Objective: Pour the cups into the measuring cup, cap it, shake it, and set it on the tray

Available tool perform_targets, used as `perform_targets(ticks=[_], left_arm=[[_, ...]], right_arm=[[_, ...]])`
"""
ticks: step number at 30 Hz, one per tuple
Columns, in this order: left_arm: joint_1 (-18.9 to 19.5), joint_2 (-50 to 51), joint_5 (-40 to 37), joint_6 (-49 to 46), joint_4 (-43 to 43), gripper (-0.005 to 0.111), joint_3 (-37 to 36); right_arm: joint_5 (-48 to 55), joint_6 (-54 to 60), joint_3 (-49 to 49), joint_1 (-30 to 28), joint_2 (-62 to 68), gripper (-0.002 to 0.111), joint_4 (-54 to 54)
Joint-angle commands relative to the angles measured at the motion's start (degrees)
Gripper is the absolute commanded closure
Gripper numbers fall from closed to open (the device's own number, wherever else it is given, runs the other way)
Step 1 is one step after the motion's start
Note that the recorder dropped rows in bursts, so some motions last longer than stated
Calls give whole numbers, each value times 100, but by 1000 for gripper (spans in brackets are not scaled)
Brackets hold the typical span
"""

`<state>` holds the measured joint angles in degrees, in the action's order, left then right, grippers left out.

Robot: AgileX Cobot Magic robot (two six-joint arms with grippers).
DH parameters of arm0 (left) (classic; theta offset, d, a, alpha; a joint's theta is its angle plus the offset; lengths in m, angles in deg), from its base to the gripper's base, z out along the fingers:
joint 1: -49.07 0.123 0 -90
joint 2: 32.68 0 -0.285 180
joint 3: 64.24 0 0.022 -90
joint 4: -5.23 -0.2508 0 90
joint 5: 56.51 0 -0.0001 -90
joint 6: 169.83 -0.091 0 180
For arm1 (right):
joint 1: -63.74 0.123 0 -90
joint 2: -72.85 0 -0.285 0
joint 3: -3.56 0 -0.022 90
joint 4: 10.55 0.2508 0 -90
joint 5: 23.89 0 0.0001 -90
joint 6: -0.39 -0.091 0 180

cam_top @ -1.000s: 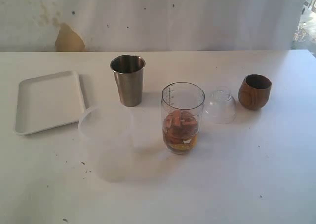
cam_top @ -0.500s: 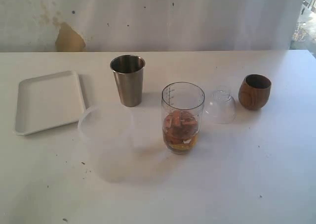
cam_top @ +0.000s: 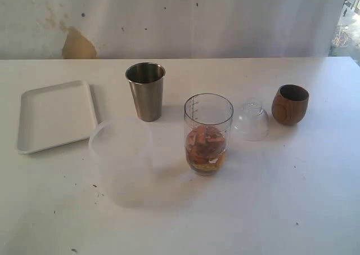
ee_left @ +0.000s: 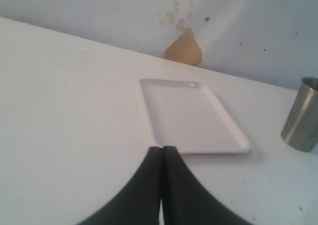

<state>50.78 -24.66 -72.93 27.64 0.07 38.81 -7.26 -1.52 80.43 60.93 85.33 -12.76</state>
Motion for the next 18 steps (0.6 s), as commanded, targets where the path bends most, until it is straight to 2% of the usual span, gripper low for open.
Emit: perform_targets(ticks=[1, 12, 18], left_arm=[[1, -24, 11, -410, 28, 107, -27], [1, -24, 11, -499, 28, 107, -27], [1, -24, 24, -1031, 28, 107, -27]], right_arm=[[5, -33, 36, 0, -19, 108, -1], [5, -33, 36, 0, -19, 108, -1], [5, -33, 36, 0, -19, 108, -1]])
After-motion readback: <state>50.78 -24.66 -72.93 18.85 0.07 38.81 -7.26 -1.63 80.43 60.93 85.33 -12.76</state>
